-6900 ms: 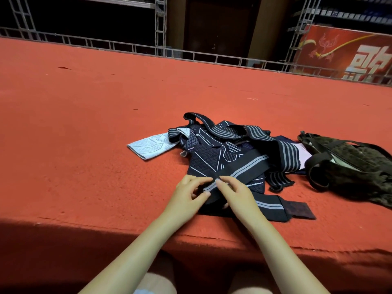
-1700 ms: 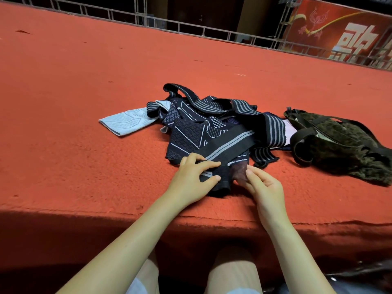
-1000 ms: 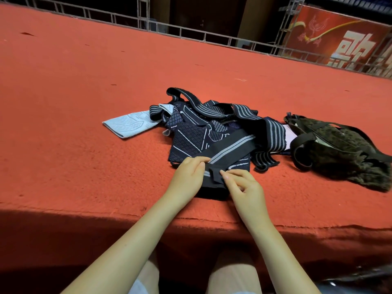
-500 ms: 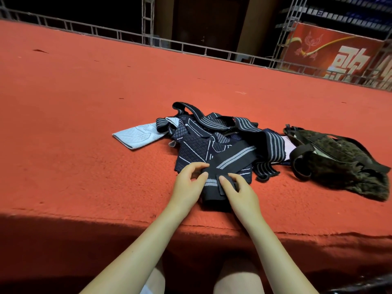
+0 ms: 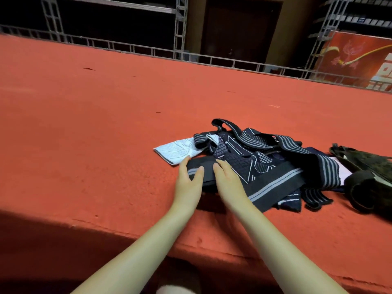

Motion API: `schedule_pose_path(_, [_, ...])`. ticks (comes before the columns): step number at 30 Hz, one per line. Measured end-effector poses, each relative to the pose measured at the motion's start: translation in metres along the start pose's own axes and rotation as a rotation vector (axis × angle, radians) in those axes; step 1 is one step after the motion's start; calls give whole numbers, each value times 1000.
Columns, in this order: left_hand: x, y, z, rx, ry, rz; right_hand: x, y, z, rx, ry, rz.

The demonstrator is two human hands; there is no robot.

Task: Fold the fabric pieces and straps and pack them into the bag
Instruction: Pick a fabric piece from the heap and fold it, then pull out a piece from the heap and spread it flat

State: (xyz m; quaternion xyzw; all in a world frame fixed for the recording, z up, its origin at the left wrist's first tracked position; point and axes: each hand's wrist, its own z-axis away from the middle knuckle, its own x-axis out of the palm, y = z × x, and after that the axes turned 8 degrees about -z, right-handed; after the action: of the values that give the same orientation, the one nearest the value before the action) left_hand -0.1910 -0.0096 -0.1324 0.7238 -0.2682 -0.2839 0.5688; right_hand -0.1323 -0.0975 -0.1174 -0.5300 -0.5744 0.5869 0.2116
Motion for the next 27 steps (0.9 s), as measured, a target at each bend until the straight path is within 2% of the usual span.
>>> schedule_pose_path(2, [-20,-8,-23,-25,49,-25,7,3,-16,-130,-22,249])
schedule_pose_path(5, [-54,-25,-73,-72,130,-63,11,15,-42,-382,160,610])
schedule_pose_path(7, [-75,-37,-112,-105,165,-86,5,30,-61,-386,249,684])
schedule_pose_path(9, [-92,-48,-149,-122,171,-149,1,45,-75,-298,227,742])
schedule_pose_path(12, [-107,-54,-197,-135,161,-189,2,61,-85,-291,187,778])
schedule_pose_path(17, [-107,-59,-256,-126,126,-316,4,66,-93,-319,251,670])
schedule_pose_path(22, [-104,-74,-276,-67,1,-790,3,71,-93,-321,244,651])
schedule_pose_path(25, [-101,-74,-270,-67,53,-961,-1,66,-90,-292,195,626])
schedule_pose_path(27, [-94,-68,-256,-27,63,-993,-10,61,-86,-275,88,608])
